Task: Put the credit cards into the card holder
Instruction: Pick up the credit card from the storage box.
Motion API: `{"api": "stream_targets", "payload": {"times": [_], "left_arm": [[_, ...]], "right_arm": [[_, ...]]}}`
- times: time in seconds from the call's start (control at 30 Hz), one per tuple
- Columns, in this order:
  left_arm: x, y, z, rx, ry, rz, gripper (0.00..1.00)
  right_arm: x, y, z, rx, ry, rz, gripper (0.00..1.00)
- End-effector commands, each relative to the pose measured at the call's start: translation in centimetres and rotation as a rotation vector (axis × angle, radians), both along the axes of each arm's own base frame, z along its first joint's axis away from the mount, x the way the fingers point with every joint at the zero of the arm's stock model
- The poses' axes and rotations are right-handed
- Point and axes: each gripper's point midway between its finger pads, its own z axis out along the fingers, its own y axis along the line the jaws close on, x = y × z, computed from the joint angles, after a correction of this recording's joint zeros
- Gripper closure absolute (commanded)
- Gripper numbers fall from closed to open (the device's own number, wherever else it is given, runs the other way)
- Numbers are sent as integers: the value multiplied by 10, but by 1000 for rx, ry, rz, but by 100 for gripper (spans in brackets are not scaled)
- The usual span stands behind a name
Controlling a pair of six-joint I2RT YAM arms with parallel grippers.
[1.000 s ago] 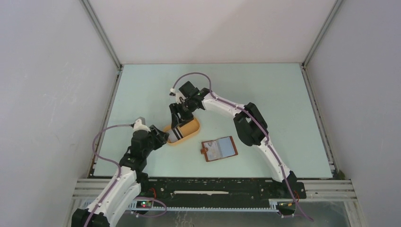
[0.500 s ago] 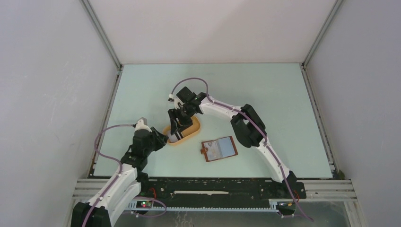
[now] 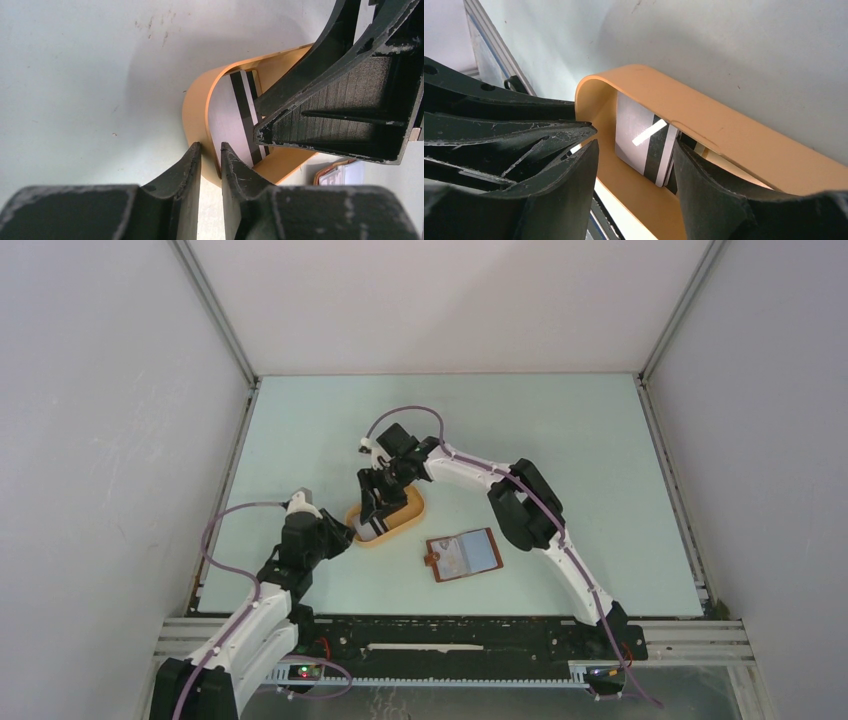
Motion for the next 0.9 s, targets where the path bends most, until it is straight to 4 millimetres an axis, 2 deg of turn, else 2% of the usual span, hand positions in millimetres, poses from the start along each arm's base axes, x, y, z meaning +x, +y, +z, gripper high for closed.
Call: {"api": "stream_targets", "payload": {"times": [0.0, 0.3, 0.87], "left_arm": [[0, -11, 4, -31, -31, -59, 76], [0, -8, 4, -22, -28, -48, 77], [1, -8, 4, -18, -29, -45, 78]], "right_arm": [[-23, 7, 8, 48, 102, 27, 35], [-25, 6, 45, 144, 133, 46, 40], [-37, 10, 70, 255, 231, 95, 44]]}}
